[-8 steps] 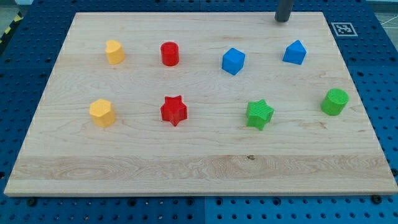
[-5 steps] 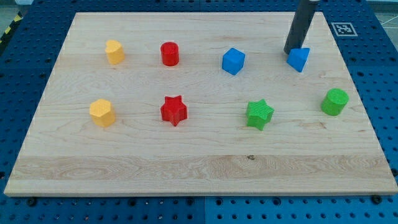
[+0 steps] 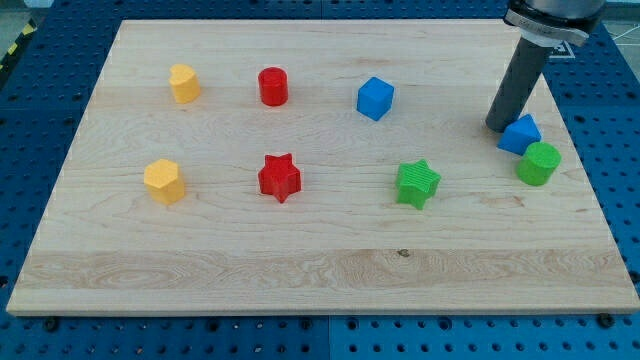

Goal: Push the blue triangle to the green circle

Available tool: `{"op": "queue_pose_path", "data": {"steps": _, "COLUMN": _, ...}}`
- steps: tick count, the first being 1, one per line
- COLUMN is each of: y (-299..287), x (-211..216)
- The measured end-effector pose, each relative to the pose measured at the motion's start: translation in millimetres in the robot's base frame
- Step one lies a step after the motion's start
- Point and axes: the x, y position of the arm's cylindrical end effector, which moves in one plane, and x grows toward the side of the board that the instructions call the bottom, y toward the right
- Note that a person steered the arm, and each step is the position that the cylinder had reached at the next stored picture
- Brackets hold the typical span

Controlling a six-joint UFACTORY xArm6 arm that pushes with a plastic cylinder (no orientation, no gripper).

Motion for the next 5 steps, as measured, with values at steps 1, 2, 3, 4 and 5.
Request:
{"op": "queue_pose_path", "data": {"steps": 1, "y": 9.4, "x": -0.3}}
{"op": "queue_pose_path", "data": {"steps": 2, "y": 14.9, "x": 0.0}}
{"op": "queue_pose_path", "data": {"steps": 3, "y": 14.9, "x": 0.0}}
{"op": "queue_pose_path", "data": {"steps": 4, "y": 14.9, "x": -1.3}}
{"op": "queue_pose_path", "data": {"steps": 5, "y": 14.9, "x": 31.1}}
